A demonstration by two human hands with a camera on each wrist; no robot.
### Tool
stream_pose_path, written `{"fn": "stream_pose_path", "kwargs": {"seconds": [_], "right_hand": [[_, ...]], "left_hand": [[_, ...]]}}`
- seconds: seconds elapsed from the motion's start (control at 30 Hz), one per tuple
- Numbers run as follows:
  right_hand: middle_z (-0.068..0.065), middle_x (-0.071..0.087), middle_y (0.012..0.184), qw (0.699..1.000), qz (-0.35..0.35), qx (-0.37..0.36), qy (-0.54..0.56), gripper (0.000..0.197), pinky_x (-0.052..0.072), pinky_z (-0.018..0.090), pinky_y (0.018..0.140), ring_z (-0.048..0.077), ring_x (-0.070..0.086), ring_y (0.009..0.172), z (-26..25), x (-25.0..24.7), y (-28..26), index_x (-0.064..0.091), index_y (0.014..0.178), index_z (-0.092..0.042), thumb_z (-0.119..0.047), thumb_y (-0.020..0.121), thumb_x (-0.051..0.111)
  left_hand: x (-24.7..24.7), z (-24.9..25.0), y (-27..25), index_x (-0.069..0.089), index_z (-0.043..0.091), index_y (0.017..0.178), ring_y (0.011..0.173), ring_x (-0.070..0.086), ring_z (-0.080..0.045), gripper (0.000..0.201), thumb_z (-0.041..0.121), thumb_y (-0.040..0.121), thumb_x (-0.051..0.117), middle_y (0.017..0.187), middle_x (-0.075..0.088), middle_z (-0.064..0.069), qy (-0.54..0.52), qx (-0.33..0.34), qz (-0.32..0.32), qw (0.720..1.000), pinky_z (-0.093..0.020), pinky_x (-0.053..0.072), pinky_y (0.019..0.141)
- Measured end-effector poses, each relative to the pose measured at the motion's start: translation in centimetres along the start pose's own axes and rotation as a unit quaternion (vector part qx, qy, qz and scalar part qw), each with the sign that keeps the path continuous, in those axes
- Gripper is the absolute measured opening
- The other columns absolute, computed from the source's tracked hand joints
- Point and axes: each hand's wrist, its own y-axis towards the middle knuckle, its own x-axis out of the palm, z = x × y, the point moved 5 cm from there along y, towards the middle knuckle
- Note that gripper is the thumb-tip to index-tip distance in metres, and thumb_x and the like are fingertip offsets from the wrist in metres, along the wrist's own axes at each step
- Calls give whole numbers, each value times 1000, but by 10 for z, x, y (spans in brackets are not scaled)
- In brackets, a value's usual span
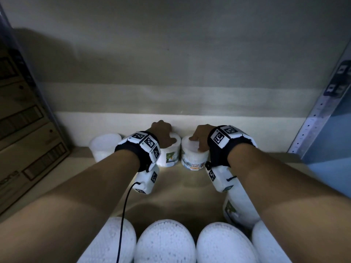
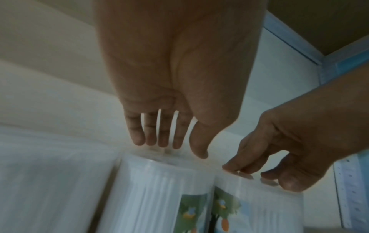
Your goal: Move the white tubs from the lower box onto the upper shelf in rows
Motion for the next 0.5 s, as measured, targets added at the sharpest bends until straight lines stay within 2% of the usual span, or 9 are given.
{"fn": "stream_pose_path", "kwargs": {"seconds": [0.07, 0.2, 0.27, 0.37, 0.5], "right_hand": [[0, 55, 135, 1000, 1, -4, -2, 76, 48, 28, 90, 24, 61, 114, -2, 2, 3, 49, 136, -32, -34, 65, 76], [-2, 56, 134, 1000, 7, -5, 1, 81, 51, 32, 91, 23, 62, 111, 1, 5, 9, 49, 134, -35, -37, 58, 76], [-1, 56, 135, 1000, 10, -2, 3, 76, 49, 30, 92, 23, 61, 113, 0, 2, 4, 50, 134, -33, -33, 62, 75], [3, 54, 138, 1000, 10, 2, 1, 58, 42, 25, 89, 25, 57, 121, 2, 2, 4, 50, 136, -23, -20, 81, 66], [5, 57, 135, 999, 34, -8, -2, 54, 41, 25, 83, 26, 59, 117, 5, 5, 10, 52, 134, -24, -19, 82, 63]], "left_hand": [[3, 0, 0, 46, 8, 135, 132, 39, -34, 56, 41, 92, 53, 141, 40, -17, 13, -6, -9, 1000, -37, 35, 107], [5, -1, 0, 46, 8, 136, 132, 40, -32, 57, 41, 91, 55, 142, 40, -17, 5, 4, -10, 1000, -35, 35, 106], [4, -2, 0, 45, 10, 138, 133, 40, -30, 57, 38, 90, 58, 144, 40, -14, -2, 12, -12, 1000, -32, 33, 107], [3, -3, -1, 44, 14, 140, 135, 40, -26, 55, 27, 90, 61, 147, 39, -9, -10, 32, -30, 999, -30, 31, 108], [1, -5, -1, 47, 19, 139, 136, 41, -24, 54, 13, 87, 60, 147, 41, -7, -22, 56, -52, 997, -30, 31, 110]]}}
